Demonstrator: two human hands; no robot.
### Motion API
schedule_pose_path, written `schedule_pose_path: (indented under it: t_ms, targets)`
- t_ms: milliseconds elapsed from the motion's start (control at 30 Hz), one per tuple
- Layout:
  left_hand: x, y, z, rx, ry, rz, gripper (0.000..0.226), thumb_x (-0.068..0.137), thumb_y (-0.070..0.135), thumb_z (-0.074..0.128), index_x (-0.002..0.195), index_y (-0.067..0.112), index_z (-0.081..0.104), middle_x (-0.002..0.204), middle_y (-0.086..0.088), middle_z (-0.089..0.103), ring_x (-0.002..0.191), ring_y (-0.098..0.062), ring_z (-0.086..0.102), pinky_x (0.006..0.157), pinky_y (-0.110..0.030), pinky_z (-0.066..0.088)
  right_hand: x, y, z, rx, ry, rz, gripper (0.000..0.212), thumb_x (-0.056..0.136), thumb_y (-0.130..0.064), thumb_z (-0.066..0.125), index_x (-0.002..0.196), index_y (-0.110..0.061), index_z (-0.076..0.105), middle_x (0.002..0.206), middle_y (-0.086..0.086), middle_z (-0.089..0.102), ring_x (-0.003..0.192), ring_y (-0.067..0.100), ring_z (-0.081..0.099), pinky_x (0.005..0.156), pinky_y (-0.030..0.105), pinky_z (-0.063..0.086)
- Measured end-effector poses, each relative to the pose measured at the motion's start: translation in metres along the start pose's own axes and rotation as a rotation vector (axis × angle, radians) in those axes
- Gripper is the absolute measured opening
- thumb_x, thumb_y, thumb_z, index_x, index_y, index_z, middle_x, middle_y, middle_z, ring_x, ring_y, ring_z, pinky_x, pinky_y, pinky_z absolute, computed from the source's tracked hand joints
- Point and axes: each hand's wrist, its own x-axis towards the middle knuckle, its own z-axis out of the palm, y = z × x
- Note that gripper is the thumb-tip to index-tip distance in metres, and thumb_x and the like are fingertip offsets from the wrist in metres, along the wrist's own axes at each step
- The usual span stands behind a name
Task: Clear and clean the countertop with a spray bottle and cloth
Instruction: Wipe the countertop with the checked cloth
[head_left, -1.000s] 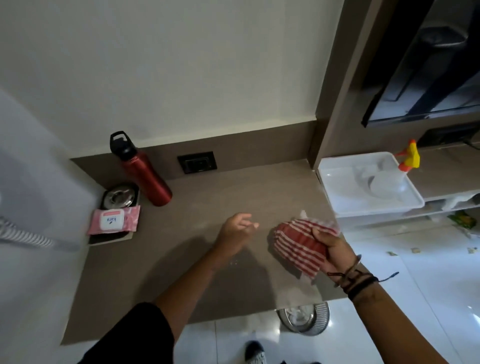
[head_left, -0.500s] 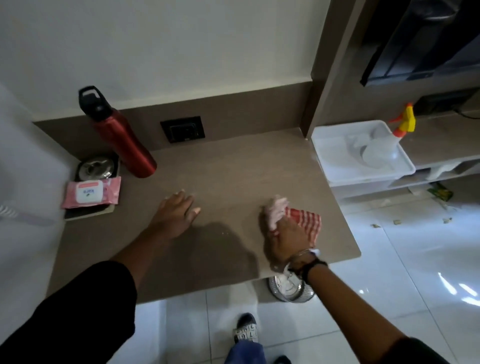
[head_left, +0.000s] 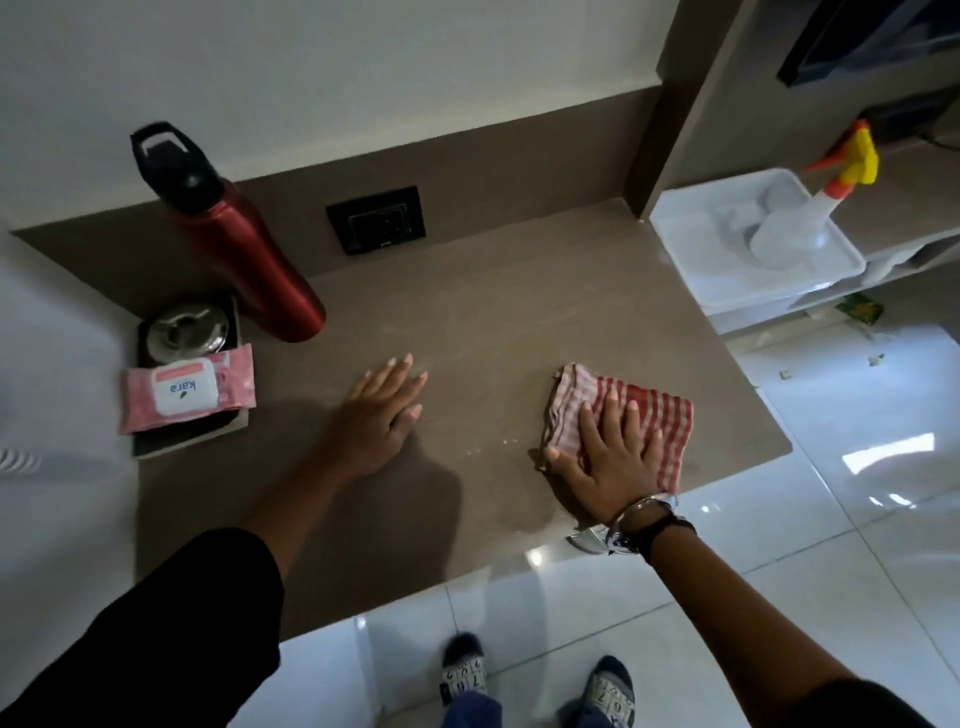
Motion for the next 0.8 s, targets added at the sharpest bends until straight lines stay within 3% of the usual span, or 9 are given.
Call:
schedule_pose_path:
  t_ms: [233, 333, 467, 533, 633, 700, 800]
  targets:
    - [0.004, -0.014, 0.004, -0.056, 0.090, 0.122, 0.054, 0.097, 0.042, 0.029, 0.144, 0.023, 0.046, 0.158, -0.004, 0.034, 0.146, -0.024, 0.032, 0.118, -0.045, 0.026, 0.010, -0.031, 0.003, -0.026, 0.034, -0.024, 0.083, 0.081, -0.076, 0.002, 0.153, -0.036, 0.010, 0.164, 0.001, -0.004, 0.150, 0.027, -0.009, 0.118, 0.057, -0.006]
    - [0.003, -0.015, 0.004, -0.102, 0.127, 0.125, 0.054, 0.097, 0.039, 0.026, 0.143, 0.022, 0.047, 0.157, -0.004, 0.035, 0.146, -0.023, 0.032, 0.117, -0.045, 0.025, 0.002, -0.052, 0.007, -0.117, -0.003, -0.211, 0.081, 0.081, -0.071, 0.001, 0.153, -0.036, 0.016, 0.165, 0.001, 0.005, 0.151, 0.029, -0.001, 0.118, 0.058, 0.000]
    - [0.002, -0.013, 0.007, -0.089, 0.145, 0.082, 0.056, 0.097, 0.043, 0.025, 0.145, 0.023, 0.044, 0.159, -0.003, 0.031, 0.149, -0.019, 0.026, 0.120, -0.049, 0.020, -0.034, -0.036, 0.023, -0.113, -0.075, -0.415, 0.066, 0.091, -0.063, 0.004, 0.150, -0.040, 0.023, 0.164, -0.007, 0.008, 0.151, 0.023, -0.005, 0.118, 0.057, 0.003]
    - [0.003, -0.013, 0.009, -0.091, 0.154, 0.070, 0.057, 0.096, 0.045, 0.026, 0.145, 0.022, 0.044, 0.160, -0.003, 0.030, 0.149, -0.020, 0.026, 0.120, -0.050, 0.019, -0.043, -0.011, 0.020, -0.071, -0.063, -0.369, 0.060, 0.094, -0.060, 0.006, 0.148, -0.042, 0.028, 0.162, -0.009, 0.013, 0.151, 0.020, -0.001, 0.119, 0.055, 0.008]
    - [0.002, -0.013, 0.011, -0.086, 0.173, 0.063, 0.056, 0.096, 0.046, 0.029, 0.144, 0.022, 0.046, 0.159, -0.004, 0.032, 0.148, -0.021, 0.028, 0.119, -0.051, 0.020, -0.026, 0.011, 0.004, -0.153, 0.039, -0.224, 0.059, 0.093, -0.052, 0.018, 0.144, -0.035, 0.040, 0.158, 0.002, 0.030, 0.148, 0.033, 0.020, 0.113, 0.062, 0.021]
    - [0.000, -0.011, 0.008, -0.076, 0.181, 0.055, 0.056, 0.095, 0.045, 0.031, 0.143, 0.021, 0.048, 0.158, -0.005, 0.034, 0.147, -0.022, 0.031, 0.119, -0.051, 0.022, -0.004, 0.009, -0.004, -0.183, 0.092, -0.093, 0.061, 0.090, -0.054, 0.020, 0.144, -0.036, 0.041, 0.159, 0.002, 0.030, 0.147, 0.037, 0.020, 0.112, 0.065, 0.016]
    - [-0.001, -0.008, 0.005, -0.060, 0.170, 0.048, 0.057, 0.094, 0.046, 0.032, 0.143, 0.021, 0.049, 0.158, -0.006, 0.034, 0.147, -0.023, 0.031, 0.119, -0.050, 0.021, 0.023, -0.013, 0.002, -0.161, 0.093, 0.008, 0.065, 0.088, -0.061, 0.013, 0.149, -0.041, 0.025, 0.164, 0.000, 0.013, 0.149, 0.036, 0.009, 0.114, 0.064, 0.004]
